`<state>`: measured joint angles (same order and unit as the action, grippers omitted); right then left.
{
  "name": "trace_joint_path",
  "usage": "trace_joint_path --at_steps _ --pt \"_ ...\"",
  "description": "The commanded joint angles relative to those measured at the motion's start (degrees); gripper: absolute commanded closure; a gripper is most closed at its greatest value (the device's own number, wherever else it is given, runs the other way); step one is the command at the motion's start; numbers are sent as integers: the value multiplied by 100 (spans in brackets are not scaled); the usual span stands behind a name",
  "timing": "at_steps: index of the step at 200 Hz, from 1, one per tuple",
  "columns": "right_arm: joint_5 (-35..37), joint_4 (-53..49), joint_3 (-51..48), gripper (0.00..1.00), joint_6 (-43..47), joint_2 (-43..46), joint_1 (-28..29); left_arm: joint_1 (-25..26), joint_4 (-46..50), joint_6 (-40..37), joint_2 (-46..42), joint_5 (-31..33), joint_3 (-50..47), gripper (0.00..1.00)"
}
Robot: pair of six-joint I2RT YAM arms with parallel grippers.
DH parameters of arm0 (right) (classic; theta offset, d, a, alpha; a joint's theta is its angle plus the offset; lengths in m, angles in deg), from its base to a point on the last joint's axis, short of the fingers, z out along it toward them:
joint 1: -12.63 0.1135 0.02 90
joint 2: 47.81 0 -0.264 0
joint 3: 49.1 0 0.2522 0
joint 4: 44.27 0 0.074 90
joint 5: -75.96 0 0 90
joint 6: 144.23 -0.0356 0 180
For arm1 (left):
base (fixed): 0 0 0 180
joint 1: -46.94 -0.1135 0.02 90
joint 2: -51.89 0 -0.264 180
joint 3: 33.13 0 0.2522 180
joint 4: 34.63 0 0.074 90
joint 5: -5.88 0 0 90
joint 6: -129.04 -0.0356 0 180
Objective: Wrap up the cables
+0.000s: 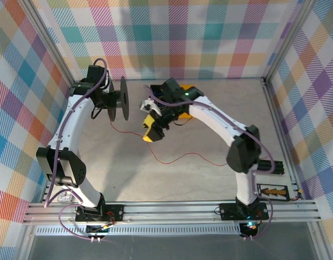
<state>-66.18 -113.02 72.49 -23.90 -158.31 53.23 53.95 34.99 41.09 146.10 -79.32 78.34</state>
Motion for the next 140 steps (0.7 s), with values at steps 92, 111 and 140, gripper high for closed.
trace_joint_path --at_steps 92,111,140 --pt "2020 1399 -3777 10 510 1389 -149 -101 166 14 -207 -515 571 100" --pt "2183 1521 -3900 17 447 1381 -149 -146 178 21 -184 -596 615 100" --pt "2535 1560 -3933 47 280 1285 -166 -258 222 20 -167 -708 712 100"
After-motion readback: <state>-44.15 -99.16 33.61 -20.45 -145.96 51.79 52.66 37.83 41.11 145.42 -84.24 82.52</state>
